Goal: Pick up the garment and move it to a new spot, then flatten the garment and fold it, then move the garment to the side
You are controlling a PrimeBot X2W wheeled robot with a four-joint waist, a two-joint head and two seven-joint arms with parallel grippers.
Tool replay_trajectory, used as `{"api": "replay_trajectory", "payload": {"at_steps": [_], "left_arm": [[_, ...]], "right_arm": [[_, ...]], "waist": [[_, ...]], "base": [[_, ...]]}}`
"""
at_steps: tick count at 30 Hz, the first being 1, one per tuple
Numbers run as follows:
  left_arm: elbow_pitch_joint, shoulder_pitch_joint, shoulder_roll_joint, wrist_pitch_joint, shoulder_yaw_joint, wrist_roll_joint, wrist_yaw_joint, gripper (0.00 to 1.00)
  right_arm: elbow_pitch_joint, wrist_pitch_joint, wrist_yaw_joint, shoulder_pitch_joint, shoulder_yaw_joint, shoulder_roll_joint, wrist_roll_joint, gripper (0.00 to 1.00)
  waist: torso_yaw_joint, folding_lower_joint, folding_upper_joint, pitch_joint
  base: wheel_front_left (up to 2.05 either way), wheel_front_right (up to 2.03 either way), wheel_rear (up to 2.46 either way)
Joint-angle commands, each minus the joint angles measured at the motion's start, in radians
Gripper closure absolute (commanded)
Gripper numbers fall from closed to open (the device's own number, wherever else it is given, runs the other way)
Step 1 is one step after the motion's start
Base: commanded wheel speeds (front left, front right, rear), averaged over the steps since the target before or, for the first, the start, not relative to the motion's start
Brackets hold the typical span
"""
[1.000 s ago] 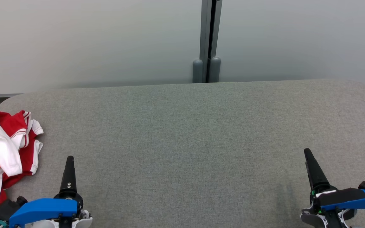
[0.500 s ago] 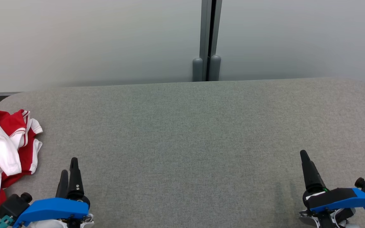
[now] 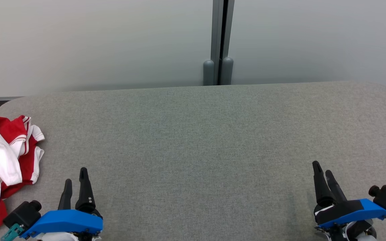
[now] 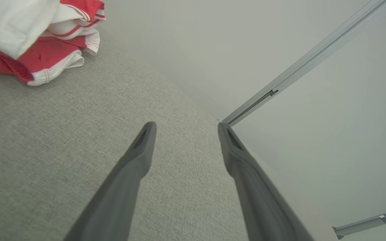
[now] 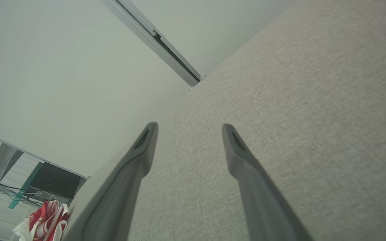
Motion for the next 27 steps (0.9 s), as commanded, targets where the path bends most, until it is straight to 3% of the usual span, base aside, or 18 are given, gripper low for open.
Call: {"api": "replay_trajectory", "payload": {"at_steps": [1, 27], "left_arm": [[-0.017, -0.008, 0.007, -0.012, -0.003, 0.037, 0.007, 0.0], [-0.013, 0.021, 0.016, -0.081, -0.03, 0.361, 0.03, 0.0]], "right_arm": [[-0.011, -0.011, 0.002, -0.031, -0.003, -0.002, -0.04, 0.0], [-0.034, -0.081, 0.002, -0.009, -0.004, 0.0, -0.352, 0.0]], "waist": [[0.0, 0.0, 0.0, 0.001], [-0.01, -0.0001, 0.0, -0.014]], "base": [[0.0, 0.0, 0.0], [0.0, 0.0, 0.0]]}}
